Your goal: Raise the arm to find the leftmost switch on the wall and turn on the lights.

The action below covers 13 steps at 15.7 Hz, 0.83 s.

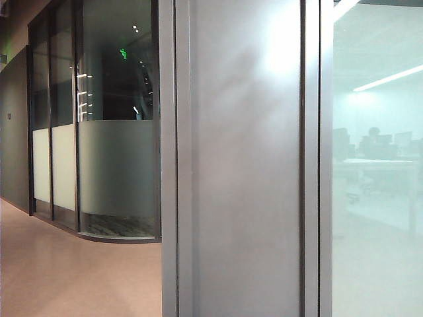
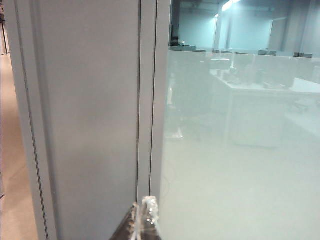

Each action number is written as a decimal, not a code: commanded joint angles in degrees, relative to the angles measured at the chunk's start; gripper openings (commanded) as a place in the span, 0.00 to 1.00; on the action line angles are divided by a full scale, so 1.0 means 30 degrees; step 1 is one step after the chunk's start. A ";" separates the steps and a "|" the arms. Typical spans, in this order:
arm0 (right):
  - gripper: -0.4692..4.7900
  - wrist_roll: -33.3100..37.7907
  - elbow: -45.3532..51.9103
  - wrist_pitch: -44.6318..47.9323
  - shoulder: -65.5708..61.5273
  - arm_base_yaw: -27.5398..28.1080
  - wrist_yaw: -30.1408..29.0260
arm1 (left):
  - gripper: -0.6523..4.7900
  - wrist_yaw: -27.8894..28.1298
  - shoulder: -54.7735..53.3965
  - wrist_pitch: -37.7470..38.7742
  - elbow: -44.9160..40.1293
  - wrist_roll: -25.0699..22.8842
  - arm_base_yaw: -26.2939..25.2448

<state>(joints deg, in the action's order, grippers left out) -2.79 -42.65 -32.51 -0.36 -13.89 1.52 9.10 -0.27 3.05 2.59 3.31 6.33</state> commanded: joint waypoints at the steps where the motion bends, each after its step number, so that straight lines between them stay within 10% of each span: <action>1: 0.09 0.0066 -0.0080 0.0197 0.0051 0.0000 0.0000 | 0.11 -0.1515 0.0015 -0.1064 -0.0474 0.0204 -0.1049; 13: 0.09 0.0066 -0.0080 0.0197 0.0051 0.0000 0.0000 | 0.11 -0.1821 0.0015 -0.1224 -0.0692 0.0051 -0.1552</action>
<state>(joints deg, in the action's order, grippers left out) -2.79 -42.65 -32.51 -0.36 -13.89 1.52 3.81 -0.27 -0.12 0.40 3.68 1.80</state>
